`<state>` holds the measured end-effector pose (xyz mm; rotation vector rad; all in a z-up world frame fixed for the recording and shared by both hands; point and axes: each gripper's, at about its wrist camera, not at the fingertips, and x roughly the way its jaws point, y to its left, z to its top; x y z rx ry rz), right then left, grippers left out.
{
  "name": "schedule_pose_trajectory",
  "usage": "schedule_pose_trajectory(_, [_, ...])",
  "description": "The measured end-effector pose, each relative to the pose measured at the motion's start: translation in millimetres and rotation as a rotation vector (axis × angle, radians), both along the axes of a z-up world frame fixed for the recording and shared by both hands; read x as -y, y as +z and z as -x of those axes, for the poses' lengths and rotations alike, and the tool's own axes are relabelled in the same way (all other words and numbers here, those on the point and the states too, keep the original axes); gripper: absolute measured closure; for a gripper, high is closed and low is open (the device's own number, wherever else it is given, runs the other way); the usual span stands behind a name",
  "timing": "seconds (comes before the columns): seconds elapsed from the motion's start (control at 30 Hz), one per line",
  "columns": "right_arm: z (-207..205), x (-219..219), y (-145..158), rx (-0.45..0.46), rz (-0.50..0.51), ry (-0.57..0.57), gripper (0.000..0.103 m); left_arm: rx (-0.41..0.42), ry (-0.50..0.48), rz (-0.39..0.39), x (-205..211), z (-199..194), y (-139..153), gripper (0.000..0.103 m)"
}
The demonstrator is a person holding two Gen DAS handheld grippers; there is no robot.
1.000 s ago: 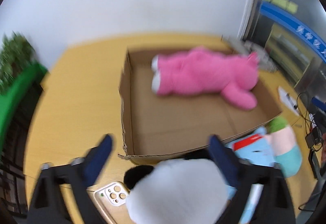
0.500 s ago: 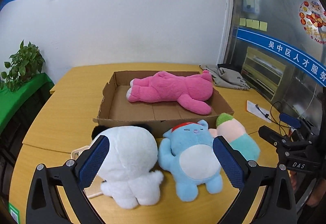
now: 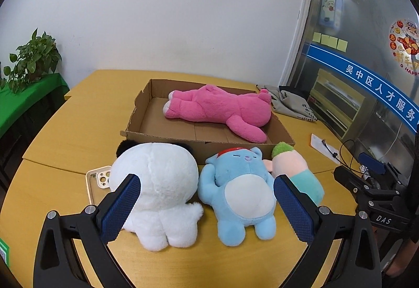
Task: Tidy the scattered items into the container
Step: 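Open both grippers and withdraw them from the box, then close the left gripper on the white plush while the right gripper grips it too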
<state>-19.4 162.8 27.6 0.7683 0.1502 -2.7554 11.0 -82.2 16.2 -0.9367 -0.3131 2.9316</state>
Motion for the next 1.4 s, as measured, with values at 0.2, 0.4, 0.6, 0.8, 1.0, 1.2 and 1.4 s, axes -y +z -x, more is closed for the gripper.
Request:
schedule_pose_trajectory(0.2, [2.5,3.4,-2.9,0.005,-0.005,0.001,0.001,0.008,-0.015,0.006,-2.2,4.2,-2.1,0.000])
schedule_pose_trajectory(0.4, [4.2,4.7,-5.3,0.012,-0.011,-0.004,0.001,0.011,-0.017,0.006,-0.9,8.2,-2.7,0.000])
schedule_pose_trajectory(0.6, [6.1,8.1,-9.1,0.024,-0.015,0.001,0.001,0.021,-0.017,-0.013,5.7,11.1,-5.1,0.000])
schedule_pose_trajectory(0.8, [6.9,17.9,-18.6,0.046,-0.006,0.046,0.001,0.036,-0.017,-0.044,19.9,13.9,-11.9,0.000])
schedule_pose_trajectory(1.0, [6.0,54.3,-36.7,0.119,0.098,0.230,0.001,0.076,-0.046,-0.063,48.5,33.6,-29.1,0.000])
schedule_pose_trajectory(1.2, [5.2,120.7,-64.1,0.174,0.099,0.375,0.001,0.145,-0.035,-0.087,81.5,62.4,-57.7,0.000])
schedule_pose_trajectory(1.4, [26.1,178.1,-104.2,0.300,0.134,0.435,0.001,0.259,-0.065,-0.115,101.9,103.8,-99.8,0.000])
